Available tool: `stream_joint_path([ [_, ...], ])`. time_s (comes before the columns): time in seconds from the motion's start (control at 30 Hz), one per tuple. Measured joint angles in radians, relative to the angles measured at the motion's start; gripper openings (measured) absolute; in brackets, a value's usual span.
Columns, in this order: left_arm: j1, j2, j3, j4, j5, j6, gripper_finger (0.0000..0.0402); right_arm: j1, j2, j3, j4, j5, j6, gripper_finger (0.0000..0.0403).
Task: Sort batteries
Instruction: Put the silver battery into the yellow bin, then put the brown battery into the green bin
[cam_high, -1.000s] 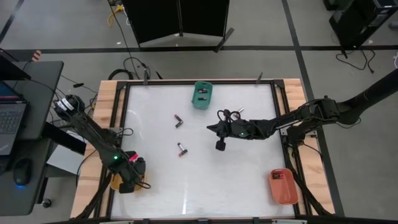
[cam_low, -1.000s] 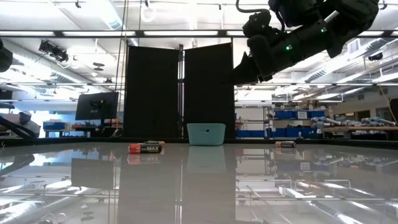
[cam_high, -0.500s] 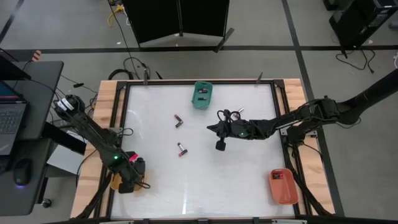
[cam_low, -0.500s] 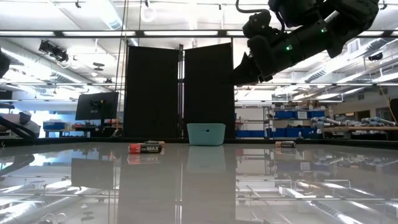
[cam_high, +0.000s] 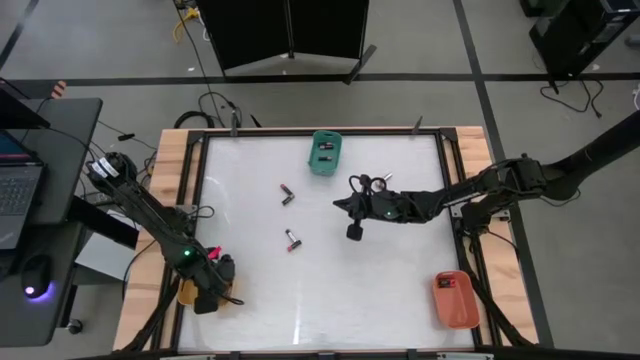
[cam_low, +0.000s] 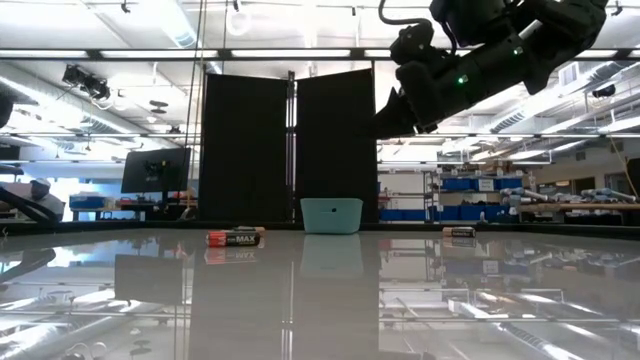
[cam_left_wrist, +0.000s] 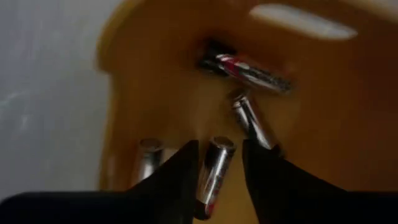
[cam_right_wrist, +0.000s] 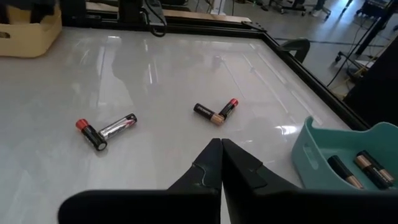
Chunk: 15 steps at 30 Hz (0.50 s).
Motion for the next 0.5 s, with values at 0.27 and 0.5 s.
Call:
stream_joint_path([
  [0.27, 0.0, 0.0, 0.128, -0.138, -0.102, 0.001, 0.0158, -0.008, 0.0, 0.0, 0.001, 0.0, -0.012, 0.0013],
  [0.5, 0.048, -0.038, 0.231, -0.163, -0.138, 0.074, 0.012, -0.015, 0.0, 0.0, -0.001, -0.001, -0.008, 0.0014],
])
